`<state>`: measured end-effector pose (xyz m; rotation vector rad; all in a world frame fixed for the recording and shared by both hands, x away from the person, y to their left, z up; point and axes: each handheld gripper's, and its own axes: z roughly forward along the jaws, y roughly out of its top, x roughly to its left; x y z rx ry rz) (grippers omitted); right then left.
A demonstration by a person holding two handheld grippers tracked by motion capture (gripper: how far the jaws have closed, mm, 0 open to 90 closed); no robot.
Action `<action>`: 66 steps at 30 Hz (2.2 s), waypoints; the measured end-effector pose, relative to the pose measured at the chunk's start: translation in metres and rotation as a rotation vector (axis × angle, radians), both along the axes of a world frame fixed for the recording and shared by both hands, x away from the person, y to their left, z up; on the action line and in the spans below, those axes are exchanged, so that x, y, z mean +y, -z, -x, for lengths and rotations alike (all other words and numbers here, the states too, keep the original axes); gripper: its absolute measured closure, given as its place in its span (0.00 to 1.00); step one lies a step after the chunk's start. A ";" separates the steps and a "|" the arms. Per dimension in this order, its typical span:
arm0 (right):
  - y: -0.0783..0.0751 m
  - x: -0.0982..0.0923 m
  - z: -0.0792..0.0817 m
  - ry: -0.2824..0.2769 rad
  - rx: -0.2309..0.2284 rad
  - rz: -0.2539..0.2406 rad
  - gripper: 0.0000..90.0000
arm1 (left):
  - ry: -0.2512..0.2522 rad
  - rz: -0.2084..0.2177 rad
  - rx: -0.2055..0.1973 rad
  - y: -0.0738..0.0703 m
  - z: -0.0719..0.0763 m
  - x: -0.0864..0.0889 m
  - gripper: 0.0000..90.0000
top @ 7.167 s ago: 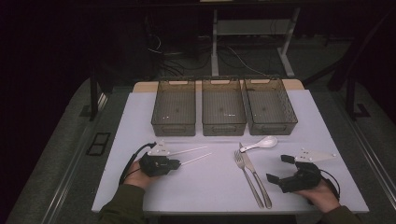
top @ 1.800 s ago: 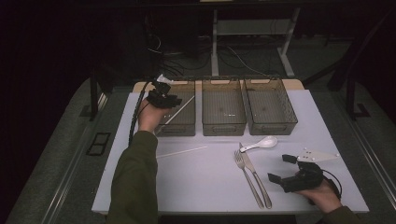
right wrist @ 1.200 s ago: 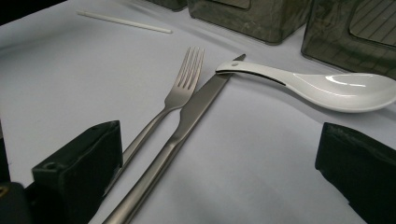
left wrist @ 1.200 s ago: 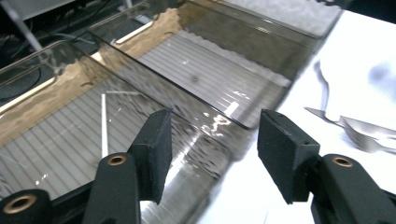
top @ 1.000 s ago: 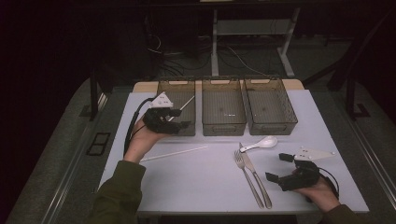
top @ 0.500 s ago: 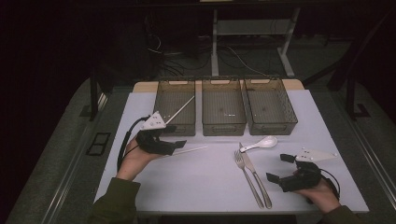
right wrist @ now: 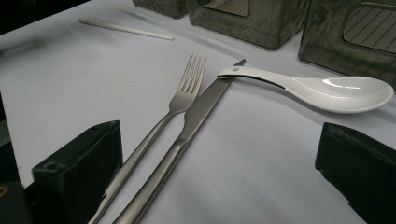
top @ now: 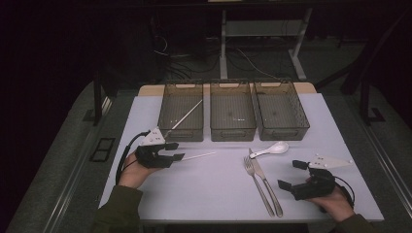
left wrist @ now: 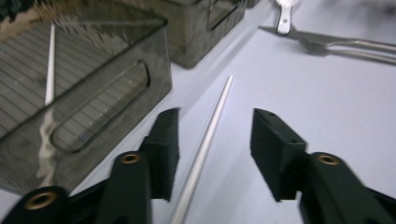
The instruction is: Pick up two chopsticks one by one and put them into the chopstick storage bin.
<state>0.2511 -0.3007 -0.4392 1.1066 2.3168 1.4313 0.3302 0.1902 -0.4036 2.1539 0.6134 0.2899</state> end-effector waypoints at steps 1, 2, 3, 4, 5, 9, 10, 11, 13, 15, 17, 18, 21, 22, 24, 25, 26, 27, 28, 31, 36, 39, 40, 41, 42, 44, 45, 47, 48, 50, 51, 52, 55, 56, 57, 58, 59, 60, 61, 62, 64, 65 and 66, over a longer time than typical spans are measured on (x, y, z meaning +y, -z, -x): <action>0.000 0.000 0.000 0.000 0.001 0.000 0.01 | 0.001 -0.009 0.007 0.002 -0.001 0.000 0.63; 0.000 0.000 0.000 0.000 0.000 0.000 0.01 | -0.003 -0.013 0.008 0.004 -0.002 0.001 0.65; 0.000 0.000 0.000 0.001 0.000 0.000 0.01 | -0.003 -0.019 0.015 0.006 -0.003 0.002 0.66; 0.000 0.000 0.000 0.001 0.000 0.000 0.01 | -0.002 -0.019 0.022 0.008 -0.004 0.003 0.68; 0.000 0.000 0.000 0.000 -0.002 0.000 0.01 | -0.006 -0.022 0.026 0.010 -0.005 0.005 0.70; 0.000 0.000 0.000 0.001 0.001 -0.001 0.01 | -0.016 -0.035 0.050 0.016 -0.010 0.008 0.75; 0.000 0.000 0.000 0.001 0.000 0.000 0.01 | -0.018 -0.027 0.054 0.018 -0.010 0.009 0.77; 0.000 0.000 0.000 0.001 0.000 0.000 0.01 | -0.016 -0.022 0.060 0.020 -0.011 0.010 0.78; 0.000 0.000 0.000 0.001 0.000 0.000 0.01 | -0.008 -0.039 0.069 0.024 -0.013 0.011 0.80; 0.000 0.000 0.000 0.001 0.000 0.000 0.01 | -0.001 -0.047 0.084 0.028 -0.014 0.010 0.82; 0.000 0.000 0.000 0.001 0.000 0.001 0.01 | 0.007 -0.055 0.098 0.032 -0.016 0.009 0.83; 0.000 0.000 0.000 0.001 -0.001 0.002 0.01 | 0.012 -0.061 0.099 0.033 -0.016 0.009 0.83; 0.000 0.000 0.000 0.001 -0.001 0.002 0.01 | 0.018 -0.071 0.105 0.035 -0.017 0.007 0.84; 0.000 0.000 0.000 0.001 0.000 0.002 0.01 | 0.020 -0.074 0.107 0.036 -0.017 0.006 0.84; 0.000 0.000 0.000 0.001 0.000 0.002 0.01 | 0.025 -0.089 0.111 0.038 -0.018 0.006 0.84; 0.000 0.000 0.000 0.000 0.000 0.002 0.01 | 0.021 -0.084 0.114 0.039 -0.018 0.005 0.84; 0.000 0.000 0.000 0.000 0.000 0.003 0.01 | 0.022 -0.092 0.116 0.039 -0.019 0.006 0.84; 0.000 0.000 0.000 0.000 0.000 0.003 0.01 | 0.022 -0.093 0.120 0.040 -0.019 0.006 0.84; 0.000 0.000 0.000 0.000 0.000 0.003 0.01 | 0.023 -0.095 0.123 0.040 -0.020 0.006 0.85; 0.000 0.000 0.000 0.001 0.000 0.003 0.01 | 0.017 -0.094 0.130 0.042 -0.020 0.007 0.87; 0.000 0.000 0.000 0.000 0.001 0.005 0.01 | 0.015 -0.088 0.147 0.042 -0.021 0.008 0.88; 0.000 0.001 0.000 -0.002 0.000 0.007 0.01 | 0.028 -0.089 0.152 0.042 -0.020 0.007 0.89; 0.000 0.001 0.000 -0.002 0.001 0.007 0.01 | 0.032 -0.092 0.158 0.042 -0.019 0.006 0.89; 0.000 0.001 0.000 -0.002 0.000 0.007 0.01 | 0.041 -0.099 0.159 0.041 -0.018 0.006 0.89; 0.000 0.001 0.000 -0.002 0.001 0.007 0.01 | 0.048 -0.097 0.158 0.041 -0.018 0.005 0.89; 0.000 0.001 0.000 -0.003 0.001 0.008 0.01 | 0.059 -0.106 0.157 0.041 -0.015 0.004 0.90; 0.000 0.001 0.000 -0.003 0.002 0.009 0.01 | 0.072 -0.117 0.143 0.041 -0.016 0.003 0.90; 0.000 0.001 0.000 -0.003 0.002 0.009 0.01 | 0.066 -0.131 0.137 0.040 -0.014 0.001 0.90; 0.000 0.001 0.000 -0.004 0.002 0.009 0.01 | 0.072 -0.147 0.129 0.039 -0.013 0.000 0.90; 0.000 0.001 0.000 -0.004 0.003 0.008 0.01 | 0.076 -0.168 0.114 0.038 -0.011 -0.002 0.91; 0.000 0.001 0.000 -0.004 0.003 0.008 0.01 | 0.082 -0.181 0.110 0.038 -0.011 -0.003 0.91; 0.000 0.001 0.000 -0.004 0.003 0.009 0.01 | 0.087 -0.192 0.106 0.037 -0.010 -0.005 0.91; 0.000 0.001 0.000 -0.006 0.003 0.009 0.01 | 0.098 -0.216 0.097 0.036 -0.009 -0.007 0.92; 0.000 0.001 0.000 -0.006 0.003 0.009 0.01 | 0.098 -0.210 0.100 0.036 -0.009 -0.007 0.92; 0.000 0.001 0.000 -0.006 0.003 0.009 0.01 | 0.107 -0.190 0.110 0.035 -0.009 -0.007 0.93; 0.000 0.001 0.000 -0.006 0.002 0.009 0.01 | 0.113 -0.183 0.125 0.036 -0.008 -0.007 0.94; 0.000 0.001 0.001 -0.006 0.001 0.008 0.01 | 0.112 -0.189 0.120 0.035 -0.007 -0.008 0.94; 0.000 0.001 0.001 -0.004 -0.002 0.007 0.01 | 0.110 -0.191 0.119 0.035 -0.007 -0.008 0.94; 0.000 0.001 0.001 -0.004 -0.001 0.008 0.01 | 0.109 -0.188 0.123 0.035 -0.007 -0.008 0.94; 0.000 0.001 0.001 -0.004 -0.002 0.008 0.01 | 0.114 -0.189 0.124 0.035 -0.008 -0.007 0.94; 0.000 0.001 0.001 -0.003 -0.002 0.007 0.01 | 0.106 -0.172 0.132 0.036 -0.008 -0.007 0.94; 0.000 0.001 0.001 -0.003 -0.002 0.007 0.01 | 0.105 -0.180 0.129 0.035 -0.008 -0.007 0.94; 0.000 0.001 0.001 -0.003 -0.002 0.008 0.01 | 0.099 -0.182 0.130 0.035 -0.008 -0.007 0.94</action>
